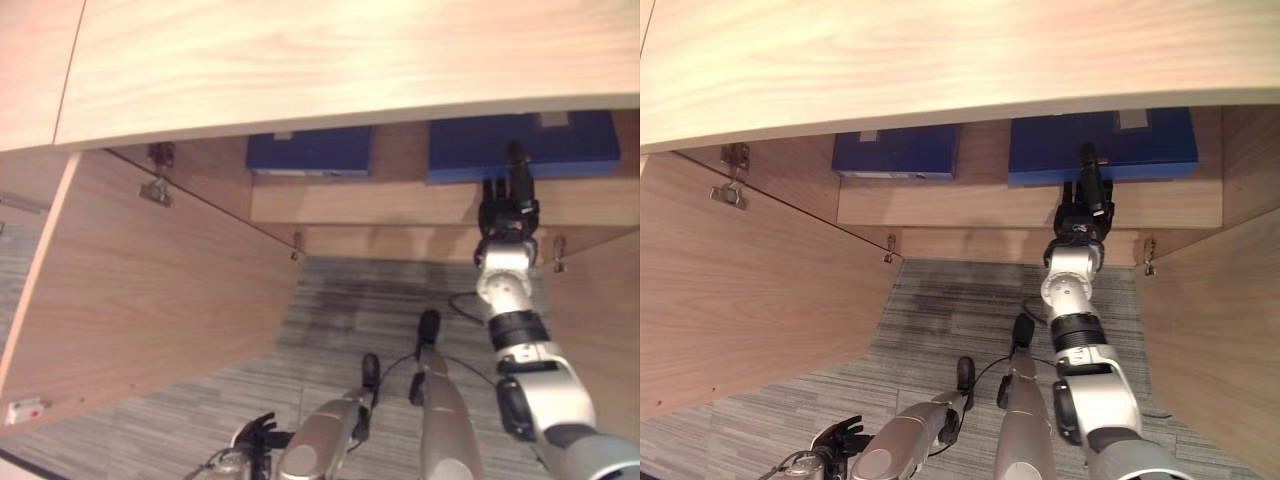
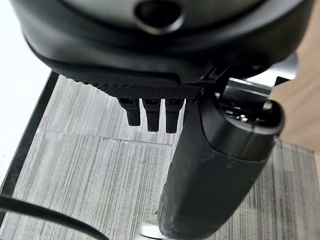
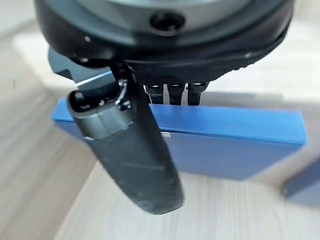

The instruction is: Put the empty folder in the office cabinet

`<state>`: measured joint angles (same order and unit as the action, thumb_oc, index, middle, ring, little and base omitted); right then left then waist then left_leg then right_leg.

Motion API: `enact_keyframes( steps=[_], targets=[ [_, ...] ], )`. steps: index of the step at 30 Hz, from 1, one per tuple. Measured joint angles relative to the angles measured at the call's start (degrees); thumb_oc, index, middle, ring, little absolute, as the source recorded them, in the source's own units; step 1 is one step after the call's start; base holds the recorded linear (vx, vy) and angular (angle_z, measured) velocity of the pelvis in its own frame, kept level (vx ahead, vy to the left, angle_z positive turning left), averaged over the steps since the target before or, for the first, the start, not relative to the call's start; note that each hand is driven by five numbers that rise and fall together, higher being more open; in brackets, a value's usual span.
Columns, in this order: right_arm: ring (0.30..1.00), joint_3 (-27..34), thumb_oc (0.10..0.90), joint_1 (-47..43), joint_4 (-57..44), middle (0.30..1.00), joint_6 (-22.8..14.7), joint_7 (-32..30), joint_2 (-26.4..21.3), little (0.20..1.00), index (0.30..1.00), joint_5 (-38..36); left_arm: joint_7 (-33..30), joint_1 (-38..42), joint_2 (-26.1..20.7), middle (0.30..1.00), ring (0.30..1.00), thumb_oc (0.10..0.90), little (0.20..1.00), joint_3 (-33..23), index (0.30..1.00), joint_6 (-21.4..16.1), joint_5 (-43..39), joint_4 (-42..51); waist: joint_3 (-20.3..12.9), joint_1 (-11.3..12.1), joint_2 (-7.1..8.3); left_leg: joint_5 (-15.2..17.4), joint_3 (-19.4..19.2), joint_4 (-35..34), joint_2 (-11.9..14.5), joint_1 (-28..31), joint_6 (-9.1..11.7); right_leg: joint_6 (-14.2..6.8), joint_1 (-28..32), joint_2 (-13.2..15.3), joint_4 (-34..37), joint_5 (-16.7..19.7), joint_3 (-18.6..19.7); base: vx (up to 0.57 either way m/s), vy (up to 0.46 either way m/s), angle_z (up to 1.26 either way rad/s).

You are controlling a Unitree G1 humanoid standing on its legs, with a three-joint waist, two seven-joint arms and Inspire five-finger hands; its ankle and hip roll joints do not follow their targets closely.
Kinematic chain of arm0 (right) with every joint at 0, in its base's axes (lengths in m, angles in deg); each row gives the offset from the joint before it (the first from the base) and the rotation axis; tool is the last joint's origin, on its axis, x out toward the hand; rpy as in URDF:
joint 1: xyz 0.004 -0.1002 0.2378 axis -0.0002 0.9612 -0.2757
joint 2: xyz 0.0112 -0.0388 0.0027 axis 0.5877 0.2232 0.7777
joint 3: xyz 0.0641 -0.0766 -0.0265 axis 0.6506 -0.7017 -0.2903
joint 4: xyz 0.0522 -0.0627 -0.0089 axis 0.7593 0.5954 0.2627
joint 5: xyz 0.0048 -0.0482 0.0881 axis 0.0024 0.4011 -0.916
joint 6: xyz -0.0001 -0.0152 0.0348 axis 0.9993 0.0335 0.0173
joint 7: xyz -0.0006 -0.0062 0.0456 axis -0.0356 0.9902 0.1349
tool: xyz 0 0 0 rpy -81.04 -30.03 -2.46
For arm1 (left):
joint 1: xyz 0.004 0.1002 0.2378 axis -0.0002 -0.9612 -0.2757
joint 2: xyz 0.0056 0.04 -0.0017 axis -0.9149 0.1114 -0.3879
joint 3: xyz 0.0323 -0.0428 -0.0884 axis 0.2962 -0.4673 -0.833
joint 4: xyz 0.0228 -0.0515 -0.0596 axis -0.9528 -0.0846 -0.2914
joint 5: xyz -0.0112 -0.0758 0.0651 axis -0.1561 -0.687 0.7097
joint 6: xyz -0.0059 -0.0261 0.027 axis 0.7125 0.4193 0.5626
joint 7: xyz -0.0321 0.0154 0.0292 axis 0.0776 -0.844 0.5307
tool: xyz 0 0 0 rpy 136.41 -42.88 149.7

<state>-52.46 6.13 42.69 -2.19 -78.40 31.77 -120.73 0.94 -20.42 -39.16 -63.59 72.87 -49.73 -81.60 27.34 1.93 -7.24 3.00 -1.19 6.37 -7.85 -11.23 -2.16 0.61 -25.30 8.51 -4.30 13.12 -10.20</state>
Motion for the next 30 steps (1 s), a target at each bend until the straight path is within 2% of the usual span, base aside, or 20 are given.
enact_keyframes(
  steps=[1, 2, 3, 5, 8, 9, 14, 20, 26, 28, 30],
  targets=[
    [0.900, -0.8, 0.800, -1.6, 3.4, 0.900, 2.6, 0.4, -1.5, 0.900, 0.900, 1.2, 0.0, 0.0, -0.1, 0.900, 0.900, 0.800, 0.900, 0.0, 0.900, 0.0, 0.2, -0.5, -0.3, 0.0, 0.68, 0.4, 0.0, 1.1, 0.0, -0.8, 0.0, 0.0, -0.3, 0.0, -0.1, 0.0, 0.0, -0.01, -0.058, 0.02],
    [0.900, -0.4, 0.800, -2.0, 4.3, 0.900, 3.3, 0.7, -2.8, 0.900, 0.900, 2.0, 0.1, 0.0, -0.1, 0.900, 0.900, 0.800, 0.900, -0.1, 0.900, 0.0, 0.2, -0.7, -0.5, 0.0, 0.91, 0.4, 0.0, 1.5, 0.1, -0.9, 0.0, 0.0, -0.4, 0.0, -0.1, 0.0, -0.1, -0.01, -0.073, 0.04],
    [0.900, -2.7, 0.800, -5.0, 10.6, 0.900, 6.3, 2.0, -5.8, 0.900, 0.900, 4.9, 0.8, 0.2, -0.2, 0.900, 0.900, 0.800, 0.900, 0.0, 0.900, -0.1, 0.2, -1.3, -0.7, 0.0, 1.36, 0.5, 0.0, 2.1, 0.1, -1.4, -0.1, -0.1, -0.4, 0.0, -0.1, 0.1, -0.1, -0.02, -0.051, 0.04],
    [0.900, -3.4, 0.800, -8.1, 15.9, 0.900, 10.2, 2.2, -8.5, 0.900, 0.900, 8.2, 1.1, 0.2, -0.2, 0.900, 0.900, 0.800, 0.900, -0.1, 0.900, -0.1, 0.2, -1.6, -1.2, 0.3, 1.63, 0.9, 0.0, 2.9, 0.1, -2.2, -0.1, -0.2, -0.7, 0.1, -0.1, 0.1, -0.2, -0.01, -0.038, 0.04],
    [0.900, -8.6, 0.800, -13.1, 23.2, 0.900, 16.5, 4.5, -12.6, 0.900, 0.900, 17.1, 1.8, 0.3, -0.3, 0.900, 0.900, 0.800, 0.900, 0.0, 0.900, -0.2, 0.4, -1.6, -1.2, 0.3, 1.65, 1.2, 0.0, 3.7, 0.0, -2.8, 0.0, -0.4, -1.0, 0.1, -0.1, 0.3, -0.2, 0.00, -0.023, 0.01],
    [0.900, -10.9, 0.800, -14.2, 25.2, 0.900, 19.9, 6.0, -13.9, 0.900, 0.900, 22.2, 2.3, 0.3, -0.5, 0.900, 0.900, 0.800, 0.900, 0.0, 0.900, -0.5, 1.5, -1.6, -1.2, 0.4, 1.65, 1.2, 0.0, 3.8, 0.0, -2.9, 0.0, -0.4, -1.0, 0.1, -0.1, 0.3, -0.2, 0.00, 0.000, 0.00],
    [0.900, -12.9, 0.800, -18.0, 31.6, 0.900, 25.0, 10.9, -15.5, 0.900, 0.900, 35.1, 2.4, 0.6, -0.9, 0.900, 0.900, 0.800, 0.900, 0.1, 0.900, -1.1, 3.2, -1.7, -1.4, 0.8, 1.61, 1.3, 0.1, 4.4, 0.0, -3.5, 0.0, -0.5, -1.2, 0.1, -0.1, 0.4, -0.2, 0.00, -0.014, 0.00],
    [0.900, -15.9, 0.800, -17.9, 31.9, 0.900, 26.4, 13.9, -15.5, 0.900, 0.900, 42.7, 3.0, 0.7, -1.9, 0.900, 0.900, 0.800, 0.900, 0.2, 0.900, -1.3, 4.1, -1.5, -2.4, 1.3, 1.55, 1.3, 0.1, 4.4, 0.0, -3.7, 0.0, -0.7, -1.5, 0.2, 0.0, 0.6, -0.3, 0.00, 0.000, 0.00],
    [0.900, -16.4, 0.800, -15.7, 30.8, 0.900, 26.0, 16.5, -13.7, 0.900, 0.900, 44.0, 3.5, 0.7, -2.4, 0.900, 0.900, 0.800, 0.900, 0.6, 0.900, -1.2, 6.0, -2.2, -4.0, 1.3, 1.60, 1.3, 0.1, 4.4, 0.0, -3.7, 0.0, -0.8, -1.5, 0.2, 0.0, 0.6, -0.3, 0.00, 0.000, 0.00],
    [0.900, -18.1, 0.800, -15.4, 30.8, 0.900, 25.9, 17.0, -13.3, 0.900, 0.900, 45.7, 3.6, 0.7, -2.4, 0.900, 0.900, 0.800, 0.900, 1.0, 0.900, -1.2, 6.3, -2.2, -4.5, 1.3, 1.58, 1.3, 0.0, 4.4, 0.0, -3.7, 0.0, -0.8, -1.4, 0.2, 0.0, 0.6, -0.3, 0.00, 0.000, 0.00],
    [0.900, -22.5, 0.800, -15.7, 30.6, 0.900, 25.9, 18.4, -13.3, 0.900, 0.900, 50.5, 3.6, 0.7, -2.4, 0.900, 0.900, 0.800, 0.900, 0.9, 0.900, -1.3, 6.3, -2.1, -4.6, 1.3, 1.60, 1.3, 0.0, 4.4, 0.0, -3.7, 0.1, -0.9, -1.4, 0.2, 0.0, 0.7, -0.3, 0.00, 0.000, 0.00]
  ],
)
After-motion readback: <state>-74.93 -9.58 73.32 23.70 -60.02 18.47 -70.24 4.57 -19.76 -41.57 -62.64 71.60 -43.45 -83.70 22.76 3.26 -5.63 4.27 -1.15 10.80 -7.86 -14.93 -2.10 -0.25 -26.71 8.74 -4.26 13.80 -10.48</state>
